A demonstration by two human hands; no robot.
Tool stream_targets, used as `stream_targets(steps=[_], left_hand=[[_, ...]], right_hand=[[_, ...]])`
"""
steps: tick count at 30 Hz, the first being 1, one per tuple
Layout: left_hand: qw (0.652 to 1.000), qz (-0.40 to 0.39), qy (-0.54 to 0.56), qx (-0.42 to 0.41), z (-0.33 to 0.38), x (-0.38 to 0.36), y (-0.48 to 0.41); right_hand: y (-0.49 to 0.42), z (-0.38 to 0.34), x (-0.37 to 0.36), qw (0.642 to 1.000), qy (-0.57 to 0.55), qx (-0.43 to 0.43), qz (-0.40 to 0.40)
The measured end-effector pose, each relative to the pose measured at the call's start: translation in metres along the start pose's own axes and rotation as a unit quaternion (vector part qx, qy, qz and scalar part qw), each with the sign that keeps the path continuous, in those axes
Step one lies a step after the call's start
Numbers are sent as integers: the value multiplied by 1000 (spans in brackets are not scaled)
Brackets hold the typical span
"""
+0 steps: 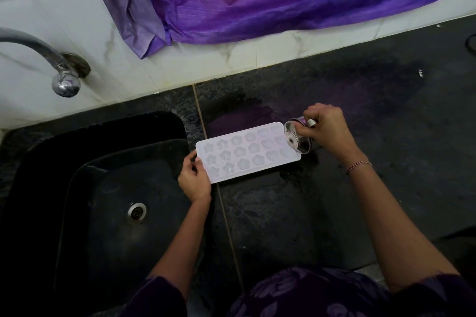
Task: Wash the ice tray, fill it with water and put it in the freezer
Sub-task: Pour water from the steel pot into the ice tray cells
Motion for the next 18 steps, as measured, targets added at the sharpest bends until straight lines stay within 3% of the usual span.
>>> stream_targets(steps=[10,18], left_hand=[[1000,2,-1,1,3,1,2],[1000,11,-2,-10,4,3,0]], right_hand=[[-1,-6,-2,999,32,27,-11],[2,12,9,989,-102,-77,71]])
Point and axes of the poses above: each hand's wrist, its own y-axis away from the middle knuckle, its own x-axis out of the back of the hand, z = x × y, the point moved 5 cm from there along -y, towards the middle knuckle, and after that the axes turned 7 degrees about y, right-handed, at the moved point
